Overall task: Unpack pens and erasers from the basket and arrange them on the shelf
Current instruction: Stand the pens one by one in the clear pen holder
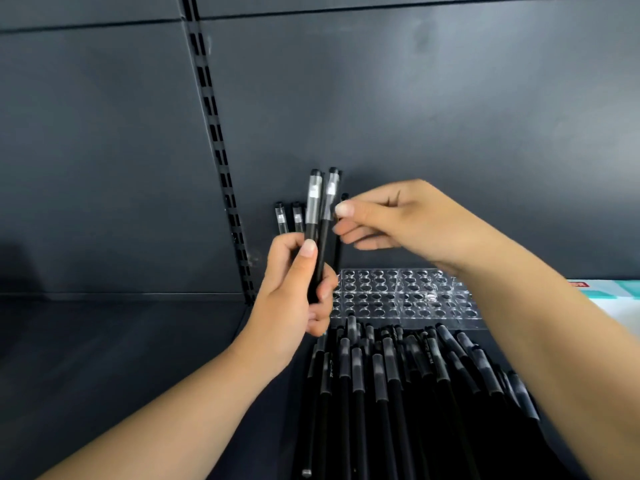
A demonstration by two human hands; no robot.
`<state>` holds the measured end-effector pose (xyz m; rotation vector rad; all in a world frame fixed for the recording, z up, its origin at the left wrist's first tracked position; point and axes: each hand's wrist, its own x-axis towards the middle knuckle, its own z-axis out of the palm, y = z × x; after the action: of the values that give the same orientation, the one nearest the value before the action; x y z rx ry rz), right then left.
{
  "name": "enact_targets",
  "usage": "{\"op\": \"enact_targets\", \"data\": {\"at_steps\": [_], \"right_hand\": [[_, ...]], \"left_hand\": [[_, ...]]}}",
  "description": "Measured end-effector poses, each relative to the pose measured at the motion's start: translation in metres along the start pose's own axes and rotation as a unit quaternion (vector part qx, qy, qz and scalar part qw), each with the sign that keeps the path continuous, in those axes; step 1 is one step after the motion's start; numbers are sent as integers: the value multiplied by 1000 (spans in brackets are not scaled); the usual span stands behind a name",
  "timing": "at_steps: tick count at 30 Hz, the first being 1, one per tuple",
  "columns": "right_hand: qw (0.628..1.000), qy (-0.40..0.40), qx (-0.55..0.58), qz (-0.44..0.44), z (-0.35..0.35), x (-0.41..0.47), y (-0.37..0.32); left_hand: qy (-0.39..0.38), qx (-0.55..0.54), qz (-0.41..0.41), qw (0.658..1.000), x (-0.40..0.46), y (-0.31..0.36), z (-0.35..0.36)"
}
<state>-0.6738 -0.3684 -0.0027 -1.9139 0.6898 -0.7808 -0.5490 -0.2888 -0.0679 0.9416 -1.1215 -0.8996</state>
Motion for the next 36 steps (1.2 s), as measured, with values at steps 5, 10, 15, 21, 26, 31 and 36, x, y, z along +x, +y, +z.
{"op": "enact_targets", "data": {"at_steps": [5,10,15,21,26,31,36], "right_hand": [[999,-18,37,2,7,1,3],[989,135,-45,-31,-13,10,5],[966,206,-149,-41,-19,18,23],[968,191,-159,-21,-7,21,30],[965,109,-238,28,5,19,35],[974,114,-195,31,13,23,46],[965,100,-240,40,20,24,58]], "left_hand": [[-15,64,51,997,-2,-9,6],[111,172,149,967,11,-20,-13],[151,153,157,964,18,-29,-24],[149,176,176,957,18,-35,-27],[144,184,180,956,17,-36,-26],[135,198,181,954,16,-36,-26],[118,238,175,948,17,-40,-26]]}}
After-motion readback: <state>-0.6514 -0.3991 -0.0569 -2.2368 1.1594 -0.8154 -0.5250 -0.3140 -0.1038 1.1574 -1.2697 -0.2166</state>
